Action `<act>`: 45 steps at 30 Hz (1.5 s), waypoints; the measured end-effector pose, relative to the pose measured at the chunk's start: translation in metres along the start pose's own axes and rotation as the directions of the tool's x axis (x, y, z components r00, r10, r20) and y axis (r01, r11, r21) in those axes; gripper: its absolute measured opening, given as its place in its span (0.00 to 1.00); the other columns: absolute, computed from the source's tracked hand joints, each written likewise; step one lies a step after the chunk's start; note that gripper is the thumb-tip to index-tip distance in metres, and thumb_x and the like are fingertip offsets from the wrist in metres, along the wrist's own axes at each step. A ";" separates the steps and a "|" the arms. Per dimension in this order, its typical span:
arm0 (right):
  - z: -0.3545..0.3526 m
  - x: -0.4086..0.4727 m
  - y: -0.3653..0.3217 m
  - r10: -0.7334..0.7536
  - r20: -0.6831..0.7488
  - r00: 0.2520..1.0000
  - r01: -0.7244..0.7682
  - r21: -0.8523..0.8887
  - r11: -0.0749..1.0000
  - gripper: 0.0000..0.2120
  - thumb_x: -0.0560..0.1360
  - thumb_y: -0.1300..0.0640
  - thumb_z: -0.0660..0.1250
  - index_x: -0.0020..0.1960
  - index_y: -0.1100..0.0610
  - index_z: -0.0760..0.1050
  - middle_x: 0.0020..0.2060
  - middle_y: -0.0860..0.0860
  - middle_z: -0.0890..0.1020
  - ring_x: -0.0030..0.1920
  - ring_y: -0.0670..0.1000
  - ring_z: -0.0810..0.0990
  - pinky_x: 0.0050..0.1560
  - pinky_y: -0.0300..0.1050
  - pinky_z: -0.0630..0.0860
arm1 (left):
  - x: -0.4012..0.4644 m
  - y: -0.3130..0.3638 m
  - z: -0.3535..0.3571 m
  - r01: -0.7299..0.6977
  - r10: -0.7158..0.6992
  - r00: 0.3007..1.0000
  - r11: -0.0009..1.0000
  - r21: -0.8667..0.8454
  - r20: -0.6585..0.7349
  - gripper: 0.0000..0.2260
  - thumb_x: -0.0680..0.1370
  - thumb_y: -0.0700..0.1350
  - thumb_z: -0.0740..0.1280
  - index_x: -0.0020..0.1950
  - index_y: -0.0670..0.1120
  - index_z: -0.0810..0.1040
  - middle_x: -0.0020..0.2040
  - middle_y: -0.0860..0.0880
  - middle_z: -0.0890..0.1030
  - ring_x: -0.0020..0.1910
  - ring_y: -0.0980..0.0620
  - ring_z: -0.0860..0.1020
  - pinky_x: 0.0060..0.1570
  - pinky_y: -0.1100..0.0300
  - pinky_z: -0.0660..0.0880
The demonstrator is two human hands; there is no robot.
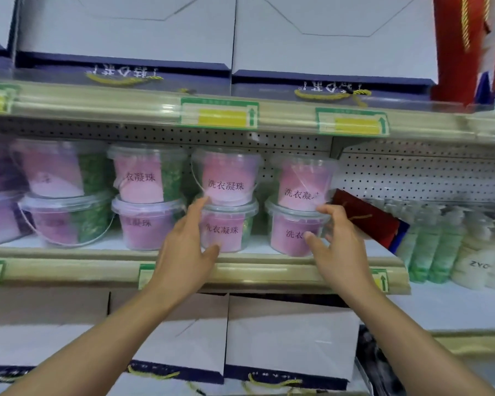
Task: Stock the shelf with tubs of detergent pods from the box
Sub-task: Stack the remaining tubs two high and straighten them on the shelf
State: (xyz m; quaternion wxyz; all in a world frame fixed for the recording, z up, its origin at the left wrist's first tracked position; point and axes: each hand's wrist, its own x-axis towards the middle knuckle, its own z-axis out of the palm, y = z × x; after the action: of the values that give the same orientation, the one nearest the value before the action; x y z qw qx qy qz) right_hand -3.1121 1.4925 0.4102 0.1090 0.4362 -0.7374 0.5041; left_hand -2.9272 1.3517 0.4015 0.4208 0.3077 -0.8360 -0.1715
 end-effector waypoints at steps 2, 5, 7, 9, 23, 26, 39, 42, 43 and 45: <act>0.002 0.002 -0.004 0.032 -0.014 0.999 -0.033 -0.012 0.999 0.18 0.74 0.58 0.68 0.59 0.46 0.65 0.59 0.51 0.76 0.59 0.53 0.76 0.58 0.54 0.74 | 0.006 -0.001 0.001 0.005 -0.005 0.999 1.000 -0.015 -0.046 0.31 0.74 0.43 0.70 0.72 0.54 0.58 0.62 0.44 0.77 0.59 0.42 0.76 0.54 0.51 0.74; 0.003 0.006 -0.007 0.051 -0.025 0.998 -0.053 -0.067 0.996 0.16 0.74 0.58 0.67 0.58 0.49 0.66 0.57 0.52 0.76 0.56 0.53 0.76 0.54 0.51 0.74 | 0.014 -0.002 0.004 0.045 -0.045 0.996 0.999 0.001 -0.073 0.28 0.74 0.46 0.70 0.68 0.51 0.57 0.49 0.45 0.79 0.48 0.39 0.78 0.47 0.47 0.76; 0.003 0.008 -0.008 0.047 -0.024 0.999 -0.049 -0.107 0.993 0.14 0.75 0.58 0.67 0.57 0.50 0.66 0.55 0.53 0.76 0.54 0.53 0.75 0.50 0.47 0.72 | 0.014 -0.002 0.008 0.058 -0.057 0.995 0.998 0.003 -0.084 0.27 0.74 0.47 0.70 0.67 0.52 0.57 0.45 0.46 0.78 0.45 0.39 0.77 0.44 0.47 0.76; 0.003 0.010 -0.008 0.040 -0.024 0.999 -0.043 -0.138 0.990 0.14 0.75 0.58 0.67 0.56 0.50 0.65 0.53 0.54 0.76 0.51 0.52 0.74 0.46 0.44 0.68 | 0.014 -0.003 0.010 0.055 -0.055 0.994 0.998 -0.008 -0.097 0.28 0.74 0.47 0.70 0.66 0.53 0.56 0.48 0.45 0.79 0.47 0.39 0.77 0.45 0.46 0.76; -0.003 0.014 -0.007 0.023 0.007 1.000 -0.022 -0.103 0.994 0.12 0.75 0.57 0.67 0.55 0.52 0.66 0.54 0.54 0.72 0.39 0.45 0.68 0.42 0.42 0.62 | 0.014 0.002 0.008 0.067 -0.065 0.994 0.997 0.030 -0.089 0.27 0.74 0.49 0.70 0.66 0.53 0.57 0.52 0.45 0.81 0.50 0.39 0.80 0.46 0.46 0.77; -0.003 0.016 -0.007 0.024 0.016 1.000 -0.022 -0.088 0.996 0.12 0.76 0.57 0.67 0.55 0.52 0.67 0.56 0.53 0.71 0.37 0.41 0.67 0.42 0.41 0.62 | 0.015 0.005 0.006 0.081 -0.077 0.994 0.995 0.051 -0.076 0.26 0.74 0.49 0.70 0.66 0.51 0.58 0.53 0.45 0.80 0.50 0.40 0.80 0.48 0.46 0.77; -0.011 -0.011 -0.015 -0.117 0.024 0.993 0.119 -0.132 0.984 0.24 0.73 0.59 0.69 0.65 0.57 0.64 0.67 0.55 0.64 0.69 0.55 0.62 0.64 0.45 0.63 | -0.005 0.015 -0.008 0.118 -0.120 0.993 0.968 0.220 -0.004 0.37 0.74 0.43 0.70 0.75 0.52 0.51 0.64 0.43 0.76 0.60 0.40 0.76 0.54 0.45 0.75; -0.008 -0.023 -0.026 -0.228 0.115 0.967 0.246 -0.183 0.952 0.27 0.73 0.59 0.67 0.69 0.56 0.62 0.71 0.54 0.59 0.72 0.54 0.57 0.67 0.45 0.60 | -0.020 0.008 -0.022 0.112 -0.114 0.993 0.965 0.238 -0.003 0.34 0.75 0.44 0.68 0.75 0.53 0.52 0.61 0.42 0.77 0.58 0.41 0.77 0.52 0.45 0.76; -0.006 -0.026 -0.031 -0.246 0.143 0.959 0.271 -0.197 0.942 0.27 0.74 0.58 0.67 0.71 0.55 0.61 0.72 0.53 0.56 0.73 0.53 0.55 0.68 0.45 0.60 | -0.025 0.005 -0.029 0.108 -0.111 0.994 0.964 0.245 0.001 0.32 0.76 0.43 0.67 0.75 0.53 0.53 0.59 0.42 0.78 0.56 0.41 0.77 0.51 0.45 0.76; 0.002 -0.029 -0.042 -0.280 0.177 0.943 0.314 -0.208 0.926 0.28 0.75 0.57 0.66 0.72 0.54 0.60 0.74 0.52 0.54 0.74 0.53 0.54 0.69 0.46 0.60 | -0.034 -0.002 -0.045 0.093 -0.097 0.995 0.959 0.269 0.003 0.30 0.76 0.44 0.66 0.74 0.53 0.55 0.59 0.42 0.77 0.56 0.41 0.77 0.51 0.45 0.75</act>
State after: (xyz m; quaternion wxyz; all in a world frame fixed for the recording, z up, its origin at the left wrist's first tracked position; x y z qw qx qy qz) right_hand -3.0625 1.5009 0.4194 0.1810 0.5625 -0.7226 0.3587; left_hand -2.8743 1.3717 0.4063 0.3596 0.4002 -0.8392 -0.0792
